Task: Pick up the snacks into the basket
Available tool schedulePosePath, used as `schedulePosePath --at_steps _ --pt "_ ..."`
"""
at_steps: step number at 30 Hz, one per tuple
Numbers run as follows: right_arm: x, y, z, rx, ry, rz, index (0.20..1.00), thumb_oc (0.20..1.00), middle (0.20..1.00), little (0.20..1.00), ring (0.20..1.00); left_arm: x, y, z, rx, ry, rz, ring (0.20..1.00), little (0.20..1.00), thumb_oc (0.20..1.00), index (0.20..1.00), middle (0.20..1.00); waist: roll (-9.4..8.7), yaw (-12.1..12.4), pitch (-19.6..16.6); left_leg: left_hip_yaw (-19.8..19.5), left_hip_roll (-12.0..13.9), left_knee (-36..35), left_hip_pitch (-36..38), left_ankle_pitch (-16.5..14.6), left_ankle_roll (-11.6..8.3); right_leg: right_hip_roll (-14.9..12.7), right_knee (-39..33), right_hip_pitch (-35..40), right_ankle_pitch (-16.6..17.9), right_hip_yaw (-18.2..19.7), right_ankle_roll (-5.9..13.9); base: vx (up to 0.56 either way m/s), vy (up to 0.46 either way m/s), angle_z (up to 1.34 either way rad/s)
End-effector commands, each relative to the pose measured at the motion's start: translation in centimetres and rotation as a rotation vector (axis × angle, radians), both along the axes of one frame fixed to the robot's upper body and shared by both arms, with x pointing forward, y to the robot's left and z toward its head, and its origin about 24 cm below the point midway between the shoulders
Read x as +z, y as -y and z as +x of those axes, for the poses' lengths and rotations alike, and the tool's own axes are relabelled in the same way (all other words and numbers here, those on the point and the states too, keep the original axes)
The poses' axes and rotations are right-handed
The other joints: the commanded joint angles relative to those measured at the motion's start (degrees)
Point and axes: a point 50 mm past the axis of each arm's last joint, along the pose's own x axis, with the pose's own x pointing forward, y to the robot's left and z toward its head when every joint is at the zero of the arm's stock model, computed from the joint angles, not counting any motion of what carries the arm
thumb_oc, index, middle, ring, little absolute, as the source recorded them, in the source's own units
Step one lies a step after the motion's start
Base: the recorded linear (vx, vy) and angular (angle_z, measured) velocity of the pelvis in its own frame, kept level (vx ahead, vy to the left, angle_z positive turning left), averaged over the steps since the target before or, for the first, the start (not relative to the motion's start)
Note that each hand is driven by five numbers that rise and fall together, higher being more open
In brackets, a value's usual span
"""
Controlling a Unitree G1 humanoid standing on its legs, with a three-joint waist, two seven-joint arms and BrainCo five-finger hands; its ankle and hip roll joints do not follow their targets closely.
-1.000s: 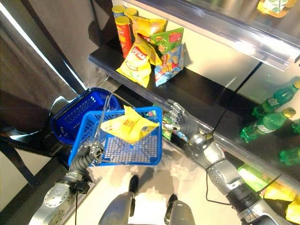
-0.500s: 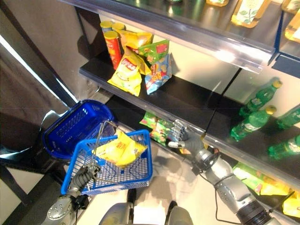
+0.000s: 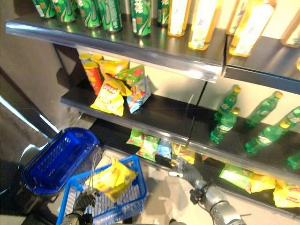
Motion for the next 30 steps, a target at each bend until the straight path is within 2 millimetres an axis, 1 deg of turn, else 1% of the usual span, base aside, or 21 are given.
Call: schedulePosePath --at_steps 1,3,4,5,8,10,11,12,14,15,16,17,18,19,21,22,24,25,26,27,30 --pt "0.0 -0.8 0.8 0.017 0.031 0.042 1.000 1.000 1.000 1.000 1.000 1.7 0.2 4.0 0.049 0.193 -0.043 0.200 0.200 0.200 0.200 0.200 -0.70 -0.3 -1.3 -0.1 -4.5 4.5 -1.0 -5.4 4.06 -0.8 0.2 -4.0 7.4 0.9 2.16 0.03 0.019 -0.04" --pt "0.0 -0.8 0.8 0.017 0.031 0.042 1.000 1.000 1.000 1.000 1.000 1.7 0.2 4.0 0.049 0.193 -0.043 0.200 0.200 0.200 0.200 0.200 -0.70 -0.3 -1.3 -0.1 -4.5 4.5 -1.0 -5.4 4.06 -0.8 0.2 -4.0 7.4 0.9 2.16 0.00 0.005 -0.05" --pt "-0.7 -0.8 0.5 0.000 -0.001 0.032 1.000 1.000 1.000 1.000 1.000 1.2 0.5 3.7 0.065 0.167 -0.059 0.200 0.200 0.200 0.200 0.200 -0.65 -0.6 -1.6 0.2 -4.4 4.5 -0.7 -5.5 4.10 -0.8 0.2 -4.0 7.4 1.2 2.15 0.01 0.038 -0.11" --pt "-2.1 -0.3 -0.7 -0.036 -0.052 -0.014 1.000 1.000 1.000 1.000 1.000 -0.4 0.9 2.2 0.096 0.064 -0.075 0.200 0.200 0.200 0.200 0.200 -0.85 -1.5 -2.4 1.1 -4.6 4.3 0.0 -6.0 4.24 -0.7 0.2 -4.0 7.9 2.5 2.31 0.01 0.054 -0.14" --pt "-3.4 0.5 -1.7 -0.066 -0.099 -0.097 1.000 1.000 1.000 1.000 1.000 -1.5 1.0 0.8 0.202 -0.011 -0.106 0.200 0.200 0.200 0.200 0.200 -0.99 -2.5 -2.8 2.4 -4.7 4.1 0.2 -6.2 4.42 -0.6 0.2 -4.8 9.0 4.5 2.63 -0.04 0.047 -0.43" --pt "-3.9 1.1 -2.1 -0.090 -0.111 -0.162 1.000 1.000 1.000 1.000 1.000 -1.9 0.9 0.1 0.281 -0.043 -0.119 0.200 0.200 0.200 0.200 0.200 -1.13 -2.9 -2.5 4.0 -4.8 3.4 0.1 -5.9 4.45 -0.6 -0.2 -6.0 11.2 6.3 3.43 -0.09 0.017 -0.69" --pt "-4.2 1.1 -2.3 -0.073 -0.113 -0.200 1.000 1.000 1.000 1.000 1.000 -2.1 0.6 -0.2 0.307 -0.063 -0.105 0.200 0.200 0.200 0.200 0.200 -1.26 -3.2 -2.1 5.1 -4.6 2.8 0.0 -5.5 4.28 -0.5 -0.5 -6.9 12.7 7.1 4.10 -0.14 -0.036 -0.66" --pt "-4.2 1.0 -2.1 -0.061 -0.104 -0.218 1.000 1.000 1.000 1.000 1.000 -2.1 0.4 -0.3 0.314 -0.070 -0.095 0.200 0.200 0.200 0.200 0.200 -1.35 -3.3 -1.7 6.0 -4.2 2.4 -0.3 -5.0 4.09 -0.5 -0.5 -7.7 13.6 7.1 4.41 -0.17 -0.069 -0.93" --pt "-4.5 1.1 -1.9 -0.060 -0.113 -0.269 1.000 1.000 1.000 1.000 1.000 -2.0 -0.4 -0.5 0.331 -0.076 -0.053 0.200 0.200 0.200 0.200 0.200 -1.13 -2.0 -0.9 8.5 -2.3 1.1 -0.6 -3.8 3.35 -1.7 -0.8 -8.3 13.5 2.9 4.33 -0.16 -0.125 -0.88" --pt "-4.8 1.3 -2.2 -0.056 -0.126 -0.301 1.000 1.000 1.000 1.000 1.000 -1.9 -0.9 -0.3 0.337 -0.072 -0.034 0.200 0.200 0.200 0.200 0.200 -1.17 -1.7 -0.6 8.2 -1.4 0.5 -1.0 -2.8 2.89 -2.4 -0.3 -8.0 13.4 1.5 3.93 -0.12 -0.201 -0.70" --pt "-5.4 1.4 -2.7 -0.048 -0.157 -0.334 1.000 1.000 1.000 1.000 1.000 -1.8 -1.4 -0.4 0.340 -0.078 -0.015 0.200 0.200 0.200 0.200 0.200 -1.16 -1.6 -0.2 7.2 -0.5 0.2 -1.1 -2.3 2.60 -2.8 0.4 -7.2 12.6 1.5 3.85 -0.08 -0.232 -0.65" --pt "-5.7 1.4 -3.1 -0.055 -0.176 -0.343 1.000 1.000 1.000 1.000 1.000 -1.8 -1.7 -0.4 0.353 -0.080 -0.010 0.200 0.200 0.200 0.200 0.200 -1.29 -1.5 -0.3 6.6 0.1 0.0 -1.4 -2.0 2.46 -3.2 0.7 -6.9 12.5 2.0 3.70 -0.04 -0.159 -0.25" --pt "-5.7 1.4 -3.1 -0.055 -0.176 -0.343 1.000 1.000 1.000 1.000 1.000 -1.7 -1.7 -0.4 0.353 -0.080 -0.010 0.200 0.200 0.200 0.200 0.200 -1.30 -1.5 -0.3 6.6 0.1 0.0 -1.4 -2.0 2.46 -3.2 0.7 -6.9 12.5 2.0 3.70 -0.06 -0.293 0.10" --pt "-6.2 1.8 -3.6 -0.111 -0.208 -0.371 1.000 1.000 1.000 1.000 1.000 -1.6 -2.8 -0.7 0.441 -0.077 -0.004 0.200 0.200 0.200 0.200 0.200 -1.59 -0.8 -0.1 5.5 1.5 0.3 -1.8 -1.6 1.94 -5.0 0.6 -5.5 12.7 2.7 3.85 -0.09 -0.317 0.34" --pt "-6.6 2.2 -4.0 -0.181 -0.245 -0.368 1.000 1.000 1.000 1.000 1.000 -1.6 -3.2 -1.0 0.478 -0.084 0.002 0.200 0.200 0.200 0.200 0.200 -1.90 -0.2 -0.6 5.6 2.7 0.5 -2.3 -1.1 1.37 -6.5 0.0 -4.5 12.7 2.3 4.15 -0.12 -0.446 0.07" --pt "-6.8 2.2 -4.0 -0.208 -0.259 -0.353 1.000 1.000 1.000 1.000 1.000 -1.7 -3.5 -1.7 0.467 -0.111 0.025 0.200 0.200 0.200 0.200 0.200 -2.17 0.2 -1.1 5.8 4.5 0.5 -3.0 0.1 0.24 -5.6 -2.0 -3.3 10.3 2.2 4.18 -0.09 -0.364 -0.18" --pt "-6.8 2.2 -4.0 -0.208 -0.259 -0.353 1.000 1.000 1.000 1.000 1.000 -1.7 -3.5 -1.7 0.467 -0.111 0.025 0.200 0.200 0.200 0.200 0.200 -2.16 0.2 -1.1 5.8 4.5 0.4 -3.0 0.1 0.20 -5.6 -2.0 -3.3 10.3 2.2 4.15 -0.06 -0.262 -0.14" --pt "-7.3 2.1 -4.6 -0.179 -0.293 -0.381 1.000 1.000 1.000 1.000 1.000 -2.1 -3.4 -2.7 0.484 -0.151 0.025 0.200 0.200 0.200 0.200 0.200 -2.02 0.8 -1.5 5.9 7.0 0.0 -3.6 2.2 -1.22 -3.8 -3.2 -3.2 7.8 1.4 3.60 -0.13 -0.581 -0.17" --pt "-7.4 2.2 -4.6 -0.145 -0.296 -0.421 1.000 1.000 1.000 1.000 1.000 -2.2 -3.5 -3.1 0.534 -0.166 0.010 0.200 0.200 0.200 0.200 0.200 -1.49 0.7 -1.4 5.5 10.2 -0.2 -4.5 4.9 -2.79 -1.0 -3.2 -3.1 6.3 0.4 2.50 -0.13 -0.585 -0.16" --pt "-7.4 2.2 -4.6 -0.145 -0.295 -0.421 1.000 1.000 1.000 1.000 1.000 -2.2 -3.5 -3.1 0.534 -0.165 0.010 0.200 0.200 0.200 0.200 0.200 -1.42 0.6 -1.3 5.4 10.3 -0.2 -4.6 4.9 -2.86 -0.9 -3.2 -3.1 6.3 0.3 2.43 -0.11 -0.463 -0.03" --pt "-7.3 2.6 -4.6 -0.127 -0.285 -0.459 1.000 1.000 1.000 1.000 1.000 -2.5 -2.7 -3.6 0.584 -0.179 -0.021 0.200 0.200 0.200 0.200 0.200 -0.69 0.2 -1.0 6.2 13.2 -0.2 -4.7 6.8 -3.86 1.5 -4.7 -1.6 5.4 -2.0 1.51 -0.06 -0.340 0.09"
